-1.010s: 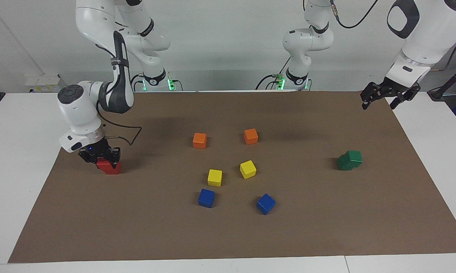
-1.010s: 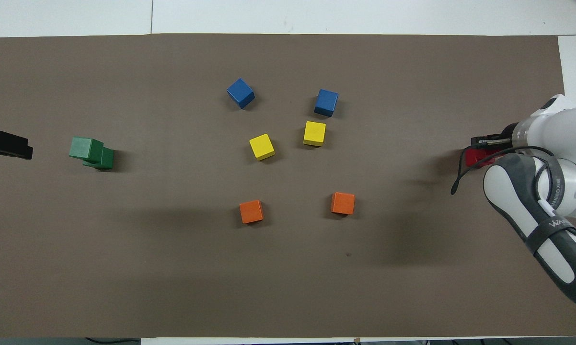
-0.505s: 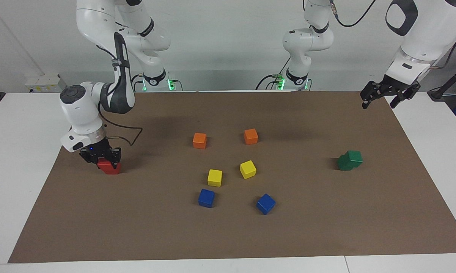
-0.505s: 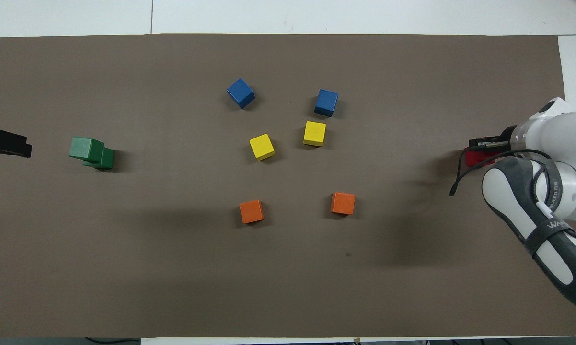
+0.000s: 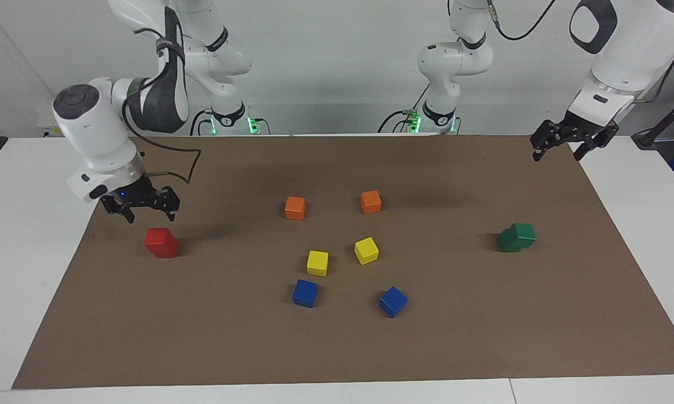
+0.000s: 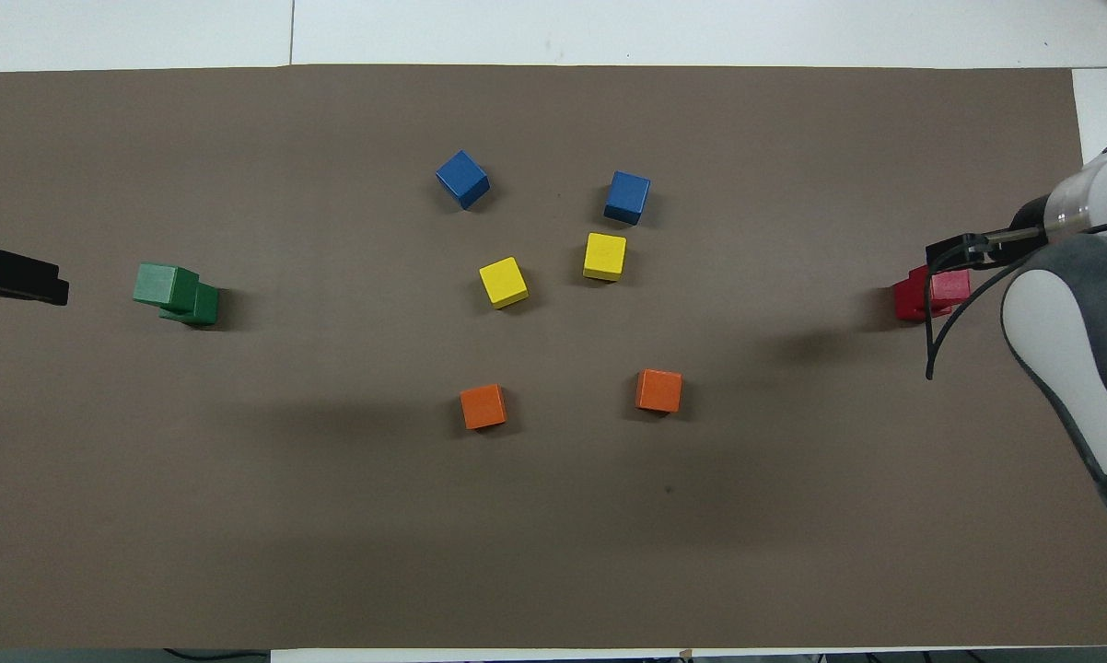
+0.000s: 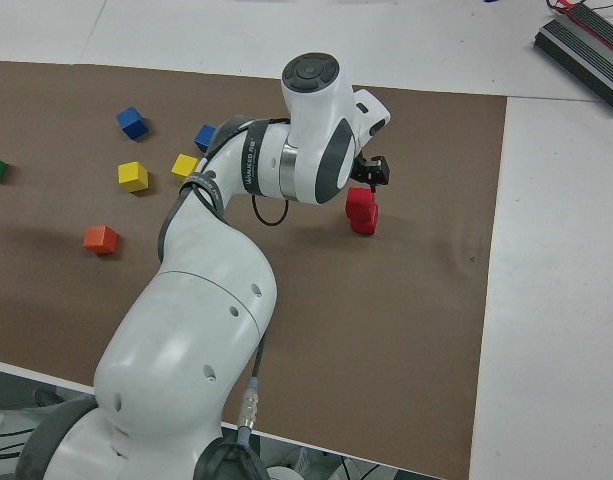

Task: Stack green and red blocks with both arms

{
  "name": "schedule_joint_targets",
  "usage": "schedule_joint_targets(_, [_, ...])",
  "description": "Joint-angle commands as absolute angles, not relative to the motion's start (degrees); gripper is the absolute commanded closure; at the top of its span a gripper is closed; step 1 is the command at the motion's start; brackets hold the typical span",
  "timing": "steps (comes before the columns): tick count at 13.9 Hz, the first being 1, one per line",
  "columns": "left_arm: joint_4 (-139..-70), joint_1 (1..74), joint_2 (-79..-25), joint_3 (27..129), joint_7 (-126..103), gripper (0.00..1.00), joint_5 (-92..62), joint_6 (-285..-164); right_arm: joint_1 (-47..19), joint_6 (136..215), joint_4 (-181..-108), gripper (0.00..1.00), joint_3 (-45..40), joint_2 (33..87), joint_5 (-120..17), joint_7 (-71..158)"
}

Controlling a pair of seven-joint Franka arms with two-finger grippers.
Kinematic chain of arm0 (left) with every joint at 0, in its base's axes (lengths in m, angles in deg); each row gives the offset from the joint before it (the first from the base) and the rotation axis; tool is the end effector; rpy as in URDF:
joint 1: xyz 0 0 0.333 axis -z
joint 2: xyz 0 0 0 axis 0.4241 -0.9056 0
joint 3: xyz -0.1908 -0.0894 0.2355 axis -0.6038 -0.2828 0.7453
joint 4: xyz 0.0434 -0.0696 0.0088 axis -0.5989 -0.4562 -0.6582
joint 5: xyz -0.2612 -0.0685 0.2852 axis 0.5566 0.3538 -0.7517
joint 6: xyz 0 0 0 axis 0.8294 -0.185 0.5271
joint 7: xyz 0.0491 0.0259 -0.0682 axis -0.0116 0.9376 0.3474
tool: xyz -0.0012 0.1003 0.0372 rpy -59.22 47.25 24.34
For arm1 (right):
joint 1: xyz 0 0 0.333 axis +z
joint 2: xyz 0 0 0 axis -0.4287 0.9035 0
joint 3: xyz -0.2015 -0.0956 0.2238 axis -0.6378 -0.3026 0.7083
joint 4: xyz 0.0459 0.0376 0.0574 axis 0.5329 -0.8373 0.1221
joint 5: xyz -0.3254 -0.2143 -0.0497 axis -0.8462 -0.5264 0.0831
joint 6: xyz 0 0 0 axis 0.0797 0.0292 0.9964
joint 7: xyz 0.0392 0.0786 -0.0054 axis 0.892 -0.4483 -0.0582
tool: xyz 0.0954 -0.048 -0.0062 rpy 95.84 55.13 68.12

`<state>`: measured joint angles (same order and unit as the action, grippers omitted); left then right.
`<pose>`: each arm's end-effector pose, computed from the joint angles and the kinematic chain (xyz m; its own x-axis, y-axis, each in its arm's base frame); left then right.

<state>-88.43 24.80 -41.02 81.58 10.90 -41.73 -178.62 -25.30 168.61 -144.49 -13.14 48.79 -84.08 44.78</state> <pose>0.5527 0.0121 0.6082 0.9951 -0.0987 -0.0064 -0.0988 -0.9949 -0.0188 0.5864 -0.0335 0.5019 0.9960 0.0800 0.0392 0.0783 -0.9960 0.0440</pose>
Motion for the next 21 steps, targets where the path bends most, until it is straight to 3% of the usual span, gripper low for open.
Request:
schedule_joint_targets(1, [-88.7, 25.1, -40.76, 81.46, 9.44, 0.0, -40.69, -178.08, -23.19, 161.46, -143.29, 0.0, -12.86, 43.61, -84.26, 43.64])
schedule_joint_targets(4, [-88.61, 24.75, -40.58, 81.37, 7.96, 0.0, -40.51, -178.34, -21.69, 154.51, -143.29, 0.0, -12.77, 40.95, -84.08, 44.16])
schedule_joint_targets(16, [-88.88, 24.48, -40.5, 82.51, 8.21, 0.0, -36.47, -179.22, -24.32, 154.58, -143.47, 0.0, -12.34, 42.7, -83.03, 46.8])
schedule_joint_targets(21, [-89.23, 24.57, -40.5, 82.43, 8.12, 0.0, -36.47, -179.92, -24.16, 154.49, -143.47, 0.0, -12.16, 40.95, -83.03, 46.89])
